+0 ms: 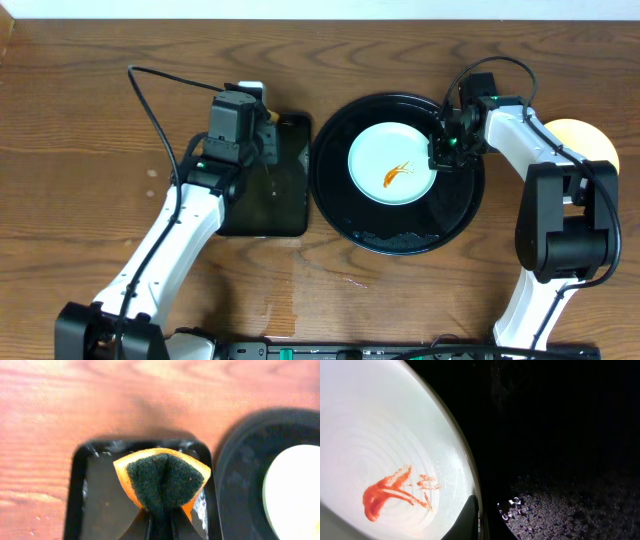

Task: Clean dirty plates on tray and stack at the side
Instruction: 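Dip the sponge in the water tray with the left gripper and lift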

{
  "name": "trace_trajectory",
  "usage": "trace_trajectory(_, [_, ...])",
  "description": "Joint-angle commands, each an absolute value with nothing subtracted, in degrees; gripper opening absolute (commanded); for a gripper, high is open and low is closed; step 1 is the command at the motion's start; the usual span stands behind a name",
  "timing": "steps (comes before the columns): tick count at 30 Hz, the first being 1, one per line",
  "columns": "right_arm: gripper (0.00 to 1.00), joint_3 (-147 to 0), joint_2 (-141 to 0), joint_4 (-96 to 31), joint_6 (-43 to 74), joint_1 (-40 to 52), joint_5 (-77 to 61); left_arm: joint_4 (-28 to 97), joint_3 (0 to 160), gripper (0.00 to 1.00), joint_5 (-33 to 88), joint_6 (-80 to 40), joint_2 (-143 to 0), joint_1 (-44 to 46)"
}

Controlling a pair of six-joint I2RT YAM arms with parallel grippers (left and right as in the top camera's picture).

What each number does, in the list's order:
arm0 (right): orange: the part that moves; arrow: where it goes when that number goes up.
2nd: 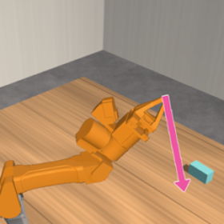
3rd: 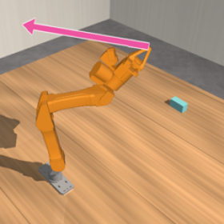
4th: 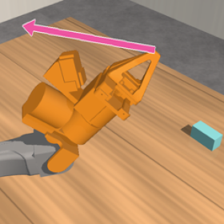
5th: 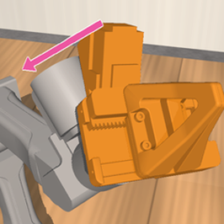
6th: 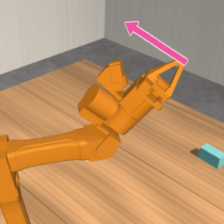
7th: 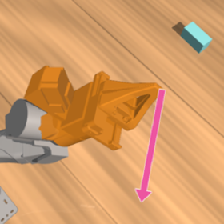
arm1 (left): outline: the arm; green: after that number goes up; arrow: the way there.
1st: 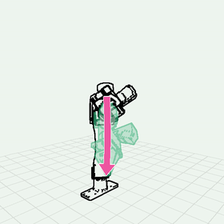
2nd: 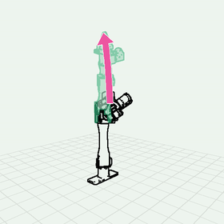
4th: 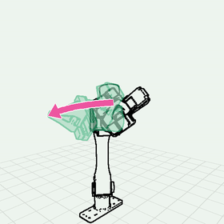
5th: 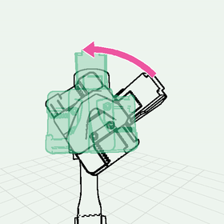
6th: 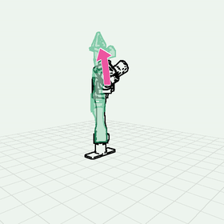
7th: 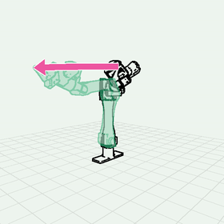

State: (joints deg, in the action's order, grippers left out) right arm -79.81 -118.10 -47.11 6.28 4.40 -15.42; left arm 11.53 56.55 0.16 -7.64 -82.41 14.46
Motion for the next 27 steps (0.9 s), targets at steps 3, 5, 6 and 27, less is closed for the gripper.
trace_trajectory(3, [0.01,-78.98,-118.76,-47.57,5.02,5.34,-13.50,6.17,56.29,0.07,-5.74,-7.44,-79.81,14.41])
trace_trajectory(5, [0.01,-78.98,-118.76,-47.57,5.02,5.34,-13.50,3.66,56.27,0.07,-6.15,-7.27,-79.26,14.41])
trace_trajectory(6, [0.01,-78.98,-118.76,-47.57,5.02,5.34,-13.50,2.85,56.29,0.07,-6.15,-7.27,-79.13,14.41])
trace_trajectory(27, [0.01,-78.98,-118.76,-47.62,5.04,5.34,-13.50,-3.55,56.27,0.08,-9.69,-7.35,-78.54,14.57])
